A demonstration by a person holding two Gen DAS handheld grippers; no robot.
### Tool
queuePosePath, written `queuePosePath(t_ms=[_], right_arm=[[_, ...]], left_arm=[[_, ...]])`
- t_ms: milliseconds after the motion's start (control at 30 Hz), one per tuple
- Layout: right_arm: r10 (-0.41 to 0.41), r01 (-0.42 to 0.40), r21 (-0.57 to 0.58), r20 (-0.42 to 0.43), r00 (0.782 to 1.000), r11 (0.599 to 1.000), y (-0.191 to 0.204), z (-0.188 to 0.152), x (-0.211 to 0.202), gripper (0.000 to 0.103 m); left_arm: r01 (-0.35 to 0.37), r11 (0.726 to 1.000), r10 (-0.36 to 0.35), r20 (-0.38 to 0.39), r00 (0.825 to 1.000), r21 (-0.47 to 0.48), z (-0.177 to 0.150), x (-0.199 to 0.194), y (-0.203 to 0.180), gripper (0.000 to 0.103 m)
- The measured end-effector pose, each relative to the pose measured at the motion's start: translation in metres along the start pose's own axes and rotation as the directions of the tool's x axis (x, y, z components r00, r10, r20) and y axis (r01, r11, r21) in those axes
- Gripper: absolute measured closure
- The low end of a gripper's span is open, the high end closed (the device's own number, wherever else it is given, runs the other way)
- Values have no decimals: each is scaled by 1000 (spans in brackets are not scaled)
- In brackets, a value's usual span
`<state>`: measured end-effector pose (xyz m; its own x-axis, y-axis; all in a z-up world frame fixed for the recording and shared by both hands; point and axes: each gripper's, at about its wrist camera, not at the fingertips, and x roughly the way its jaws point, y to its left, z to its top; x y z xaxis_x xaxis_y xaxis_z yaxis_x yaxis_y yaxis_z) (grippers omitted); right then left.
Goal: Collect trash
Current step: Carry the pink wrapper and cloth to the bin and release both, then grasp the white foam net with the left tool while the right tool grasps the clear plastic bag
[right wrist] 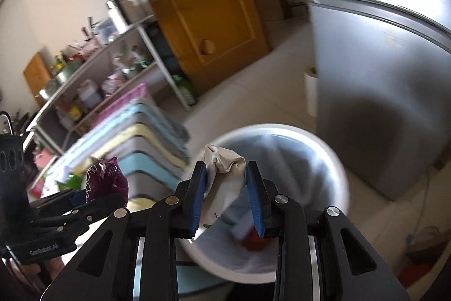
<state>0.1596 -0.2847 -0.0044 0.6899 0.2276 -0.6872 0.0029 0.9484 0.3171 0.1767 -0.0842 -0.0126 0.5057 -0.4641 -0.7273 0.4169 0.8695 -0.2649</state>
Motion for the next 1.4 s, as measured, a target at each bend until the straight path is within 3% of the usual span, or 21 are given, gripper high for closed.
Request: queuePosePath(t_ms=[300, 600, 767, 867, 1100, 1400], right_arm=[[-110, 111, 16, -56, 992, 994, -48, -7, 23, 73], [-142, 142, -5, -101, 985, 990, -63, -9, 46, 68], [-136, 139, 10, -123, 983, 990, -65, -9, 52, 67], [-148, 150, 10, -124, 981, 989, -64, -10, 54, 60], [-148, 152, 21, -115, 982, 988, -62, -9, 50, 53], [-157, 157, 5, -54, 986, 988, -47, -7, 27, 52]], left_arm=[[-3, 999, 7, -113, 994, 35, 8, 61, -31, 57], [-47, 998, 54, -158, 986, 49, 7, 86, -35, 53], [-73, 996, 79, -164, 983, 41, 8, 90, -29, 39], [-78, 997, 82, -175, 981, 25, 8, 93, -25, 34], [-86, 996, 86, -167, 982, 9, 8, 87, -22, 33], [-93, 996, 92, -101, 991, -6, 8, 53, -14, 33]])
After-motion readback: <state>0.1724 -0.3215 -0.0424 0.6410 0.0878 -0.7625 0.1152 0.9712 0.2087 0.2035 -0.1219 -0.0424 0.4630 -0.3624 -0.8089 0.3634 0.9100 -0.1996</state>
